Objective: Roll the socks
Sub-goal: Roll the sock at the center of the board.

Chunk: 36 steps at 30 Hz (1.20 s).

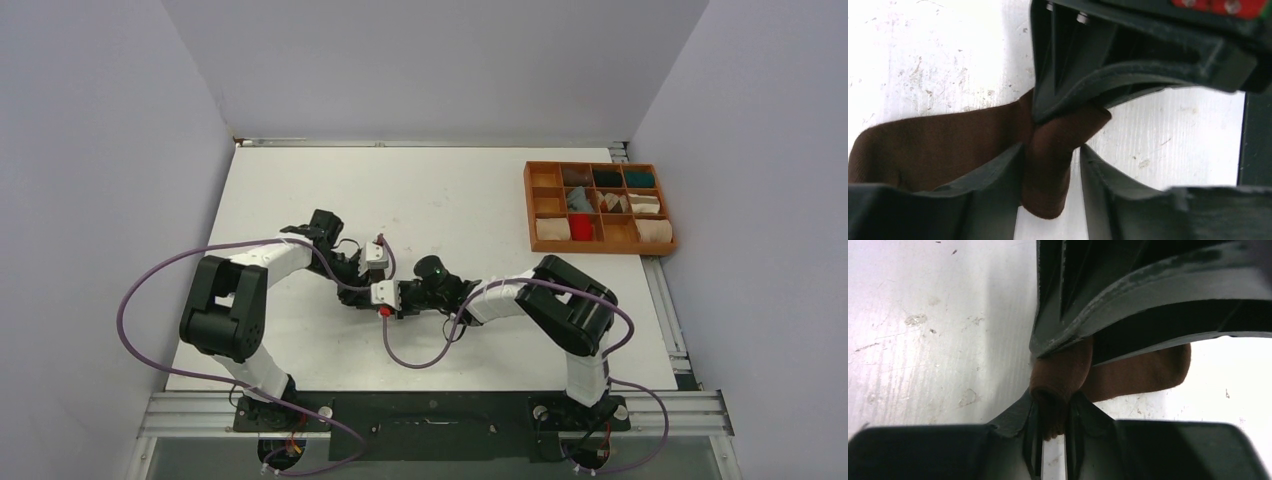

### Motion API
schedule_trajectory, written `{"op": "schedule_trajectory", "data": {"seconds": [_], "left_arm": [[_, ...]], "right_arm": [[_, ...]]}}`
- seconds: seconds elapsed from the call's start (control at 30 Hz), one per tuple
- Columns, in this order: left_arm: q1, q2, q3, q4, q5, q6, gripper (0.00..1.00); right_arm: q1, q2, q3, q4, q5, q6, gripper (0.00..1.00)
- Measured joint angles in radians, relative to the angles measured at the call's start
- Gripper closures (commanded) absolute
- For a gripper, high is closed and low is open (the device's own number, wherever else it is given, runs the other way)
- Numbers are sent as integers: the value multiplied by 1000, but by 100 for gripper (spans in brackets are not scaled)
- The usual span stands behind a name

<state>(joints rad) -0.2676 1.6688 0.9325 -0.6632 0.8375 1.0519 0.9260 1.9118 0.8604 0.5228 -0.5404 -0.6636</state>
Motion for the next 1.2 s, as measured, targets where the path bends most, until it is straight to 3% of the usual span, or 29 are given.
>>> {"op": "schedule_trajectory", "data": {"seconds": [0.13, 0.3, 0.4, 0.63, 0.9, 0.97, 1.1, 1.2], "left_arm": [[5, 0, 36, -20, -4, -21, 41], [59, -8, 163, -115, 23, -24, 37], [101, -29, 200, -89, 17, -114, 35], [34, -7, 161, 48, -257, -388, 36], [-62, 123, 190, 47, -504, -502, 42], [-80, 141, 207, 41, -541, -513, 52], [-97, 174, 246, 25, -574, -516, 98], [-100, 194, 273, -11, -539, -515, 100]], "right_arm": [[19, -16, -9, -31, 29, 29, 95], [62, -77, -66, -60, 93, 55, 95], [87, -101, -85, -69, 117, 67, 95], [118, -108, -91, -74, 148, 83, 95], [123, -108, -92, -72, 159, 101, 95], [123, -109, -96, -68, 159, 101, 95], [123, -116, -109, -63, 163, 101, 95], [122, -117, -109, -59, 171, 101, 95]]}}
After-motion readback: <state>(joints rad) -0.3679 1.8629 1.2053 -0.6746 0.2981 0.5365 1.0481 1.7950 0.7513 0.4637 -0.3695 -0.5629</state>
